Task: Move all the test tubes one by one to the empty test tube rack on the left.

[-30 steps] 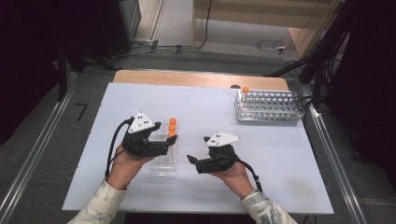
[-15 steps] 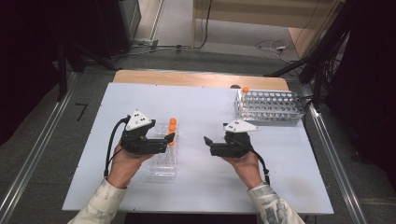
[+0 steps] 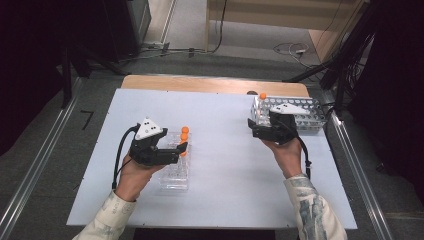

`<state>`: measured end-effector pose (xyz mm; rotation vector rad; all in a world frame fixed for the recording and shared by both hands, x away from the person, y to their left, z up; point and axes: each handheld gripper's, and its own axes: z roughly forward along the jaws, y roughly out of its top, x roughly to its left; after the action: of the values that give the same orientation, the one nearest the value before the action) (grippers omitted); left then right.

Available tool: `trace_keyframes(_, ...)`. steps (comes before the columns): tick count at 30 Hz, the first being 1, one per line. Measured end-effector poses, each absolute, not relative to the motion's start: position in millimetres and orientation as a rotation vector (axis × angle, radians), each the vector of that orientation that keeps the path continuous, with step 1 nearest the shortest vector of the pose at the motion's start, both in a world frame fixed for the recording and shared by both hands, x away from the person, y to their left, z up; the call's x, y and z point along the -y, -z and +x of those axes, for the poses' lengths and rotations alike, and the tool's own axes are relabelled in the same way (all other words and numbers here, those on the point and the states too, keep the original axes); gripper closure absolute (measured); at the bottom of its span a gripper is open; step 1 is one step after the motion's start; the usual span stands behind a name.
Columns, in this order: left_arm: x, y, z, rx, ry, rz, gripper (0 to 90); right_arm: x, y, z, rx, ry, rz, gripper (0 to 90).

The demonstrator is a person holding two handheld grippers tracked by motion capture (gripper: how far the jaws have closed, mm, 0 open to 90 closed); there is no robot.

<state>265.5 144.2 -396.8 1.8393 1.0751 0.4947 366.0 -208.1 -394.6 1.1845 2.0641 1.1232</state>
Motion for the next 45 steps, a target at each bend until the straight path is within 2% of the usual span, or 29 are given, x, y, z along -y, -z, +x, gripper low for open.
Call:
trace_keyframes(11,-140.6,396.0,263.9,-1.054,-0.501,1.858,21.2,217.2,419.7,415.2,-1.970,-1.075,1.300,27.4)
trace_keyframes(18,-141.1,396.4,264.2,-1.055,-0.499,1.858,21.3,216.2,429.3,443.2,-1.975,-0.991,1.284,38.7)
trace_keyframes(22,-140.2,397.1,264.0,-1.050,-0.498,1.865,21.5,215.3,433.4,449.7,-1.959,-1.004,1.257,49.9)
trace_keyframes(31,-140.7,397.9,264.6,-1.054,-0.497,1.862,22.0,213.6,435.9,463.1,-1.950,-1.001,1.277,60.3)
trace_keyframes(38,-140.2,397.7,263.9,-1.050,-0.499,1.860,22.1,216.8,442.2,469.9,-1.949,-0.999,1.307,64.0)
trace_keyframes(42,-140.0,397.9,264.1,-1.050,-0.499,1.861,22.1,217.0,443.3,470.9,-1.952,-1.011,1.303,70.9)
trace_keyframes(45,-140.0,397.7,263.8,-1.048,-0.499,1.860,22.1,215.2,443.4,470.4,-1.960,-1.007,1.283,71.2)
